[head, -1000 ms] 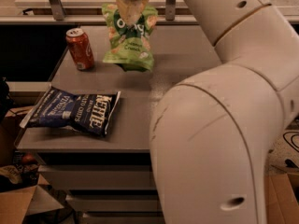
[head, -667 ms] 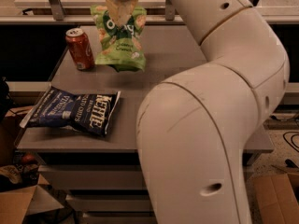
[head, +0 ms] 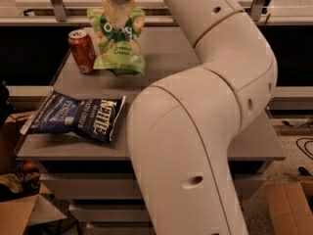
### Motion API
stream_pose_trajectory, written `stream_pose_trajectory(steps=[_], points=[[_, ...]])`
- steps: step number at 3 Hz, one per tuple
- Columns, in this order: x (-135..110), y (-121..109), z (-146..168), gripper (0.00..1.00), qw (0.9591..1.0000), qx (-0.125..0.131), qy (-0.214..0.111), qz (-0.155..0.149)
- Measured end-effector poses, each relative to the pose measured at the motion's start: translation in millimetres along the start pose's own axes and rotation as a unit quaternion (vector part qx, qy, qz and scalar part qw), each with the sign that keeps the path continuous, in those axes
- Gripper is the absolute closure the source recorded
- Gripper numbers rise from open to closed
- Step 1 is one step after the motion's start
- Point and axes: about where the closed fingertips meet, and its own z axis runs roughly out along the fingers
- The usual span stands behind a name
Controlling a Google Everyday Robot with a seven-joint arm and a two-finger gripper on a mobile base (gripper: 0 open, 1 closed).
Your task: Move green rice chip bag near coke can
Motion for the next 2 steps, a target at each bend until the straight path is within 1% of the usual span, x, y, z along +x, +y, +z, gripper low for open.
stream_pose_trajectory(steps=[1,2], points=[[-4.4,0.2,5.6,0.38,1.0000,-0.003,-0.001,0.005],[-6.4,-0.7,10.8,0.13,0.9999,-0.009,-0.001,0.009]])
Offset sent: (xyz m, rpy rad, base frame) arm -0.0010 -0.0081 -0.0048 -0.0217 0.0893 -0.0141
